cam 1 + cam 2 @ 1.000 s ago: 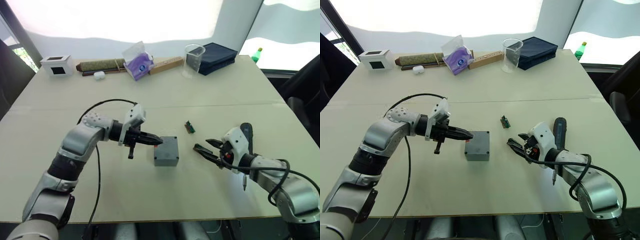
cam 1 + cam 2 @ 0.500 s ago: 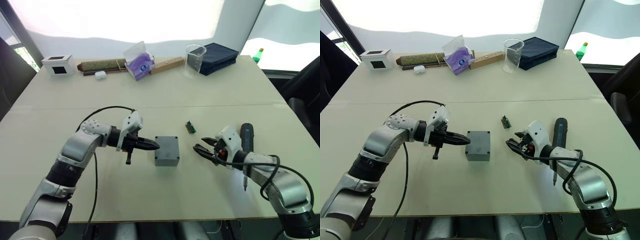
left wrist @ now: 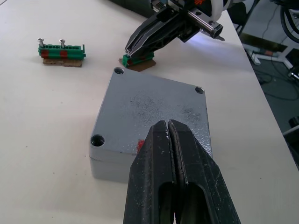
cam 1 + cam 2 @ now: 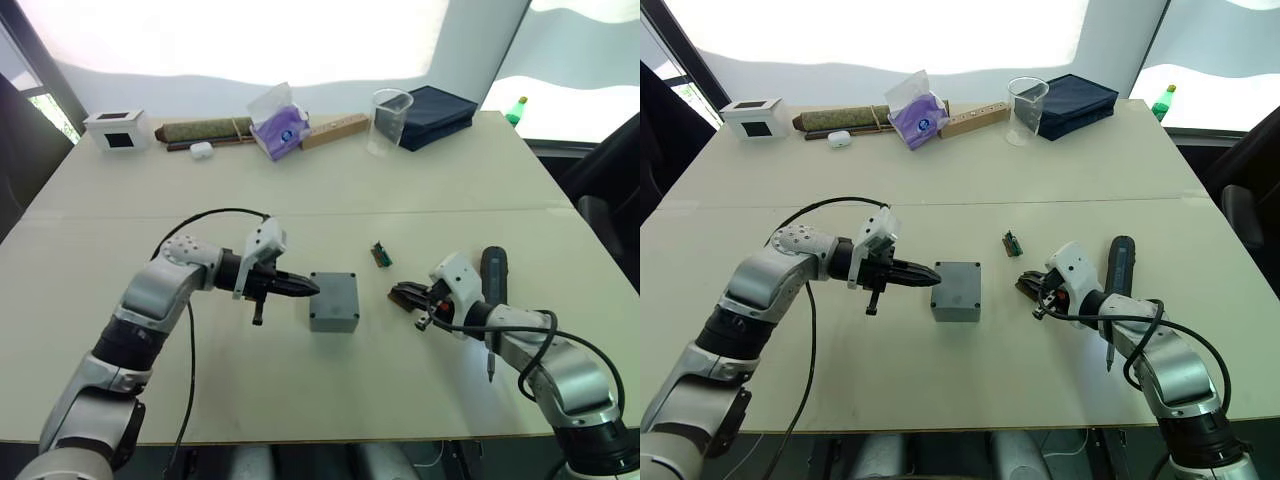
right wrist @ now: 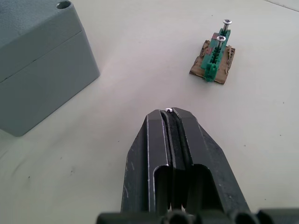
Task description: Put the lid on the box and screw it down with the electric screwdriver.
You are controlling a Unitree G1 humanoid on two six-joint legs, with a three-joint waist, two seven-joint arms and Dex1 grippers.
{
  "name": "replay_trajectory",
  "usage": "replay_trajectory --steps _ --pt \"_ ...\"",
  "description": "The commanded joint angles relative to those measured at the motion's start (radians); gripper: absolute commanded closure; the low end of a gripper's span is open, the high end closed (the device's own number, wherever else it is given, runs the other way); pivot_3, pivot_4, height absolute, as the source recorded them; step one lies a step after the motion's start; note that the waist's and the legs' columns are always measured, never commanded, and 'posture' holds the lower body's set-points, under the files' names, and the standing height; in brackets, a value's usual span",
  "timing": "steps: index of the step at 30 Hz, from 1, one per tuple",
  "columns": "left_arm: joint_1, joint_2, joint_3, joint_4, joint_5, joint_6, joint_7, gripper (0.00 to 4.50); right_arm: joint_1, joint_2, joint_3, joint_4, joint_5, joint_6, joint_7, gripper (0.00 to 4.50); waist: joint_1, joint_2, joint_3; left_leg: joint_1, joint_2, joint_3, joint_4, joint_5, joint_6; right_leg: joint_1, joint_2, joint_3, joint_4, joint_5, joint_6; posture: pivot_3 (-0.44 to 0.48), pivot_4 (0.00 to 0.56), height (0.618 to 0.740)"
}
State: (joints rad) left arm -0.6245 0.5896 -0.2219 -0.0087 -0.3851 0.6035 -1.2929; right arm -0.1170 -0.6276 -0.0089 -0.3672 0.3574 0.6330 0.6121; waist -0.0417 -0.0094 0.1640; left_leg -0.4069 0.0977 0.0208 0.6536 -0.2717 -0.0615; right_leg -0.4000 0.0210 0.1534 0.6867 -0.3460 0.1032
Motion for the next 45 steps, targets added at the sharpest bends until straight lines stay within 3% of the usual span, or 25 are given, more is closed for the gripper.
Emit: replay_trajectory --steps 1,8,15,45 --pt "-0.012 0.002 0.023 -0.028 -0.028 0.015 0.008 4.5 -0.009 -0.011 -0.048 -0.078 0.029 0.008 0.004 4.45 0.0 0.0 0.0 0.0 0.0 0.0 0.0 0.0 0.0 0.0 0.0 0.0 0.0 0.0 0.0 0.0 0.15 0.74" --pt "-0.032 0.001 0.043 0.015 -0.046 0.027 0.02 4.5 -0.089 -0.013 -0.069 -0.159 0.084 0.083 -0.004 4.45 -0.001 0.0 0.0 0.0 0.0 0.0 0.0 0.0 0.0 0.0 0.0 0.0 0.0 0.0 0.0 0.0 0.15 0.74" --pt "-0.054 0.001 0.096 0.065 -0.082 0.052 0.036 4.5 -0.19 0.035 0.023 -0.209 0.113 0.149 -0.021 4.45 -0.001 0.0 0.0 0.0 0.0 0.0 0.0 0.0 0.0 0.0 0.0 0.0 0.001 0.0 0.0 0.0 0.15 0.74" --pt "0.002 0.007 0.086 -0.009 -0.091 0.071 0.071 4.5 -0.199 0.051 0.136 -0.119 0.016 0.091 -0.007 4.45 -0.002 0.0 0.0 0.0 0.0 0.0 0.0 0.0 0.0 -0.001 0.0 0.0 0.001 0.0 0.0 0.0 0.15 0.74"
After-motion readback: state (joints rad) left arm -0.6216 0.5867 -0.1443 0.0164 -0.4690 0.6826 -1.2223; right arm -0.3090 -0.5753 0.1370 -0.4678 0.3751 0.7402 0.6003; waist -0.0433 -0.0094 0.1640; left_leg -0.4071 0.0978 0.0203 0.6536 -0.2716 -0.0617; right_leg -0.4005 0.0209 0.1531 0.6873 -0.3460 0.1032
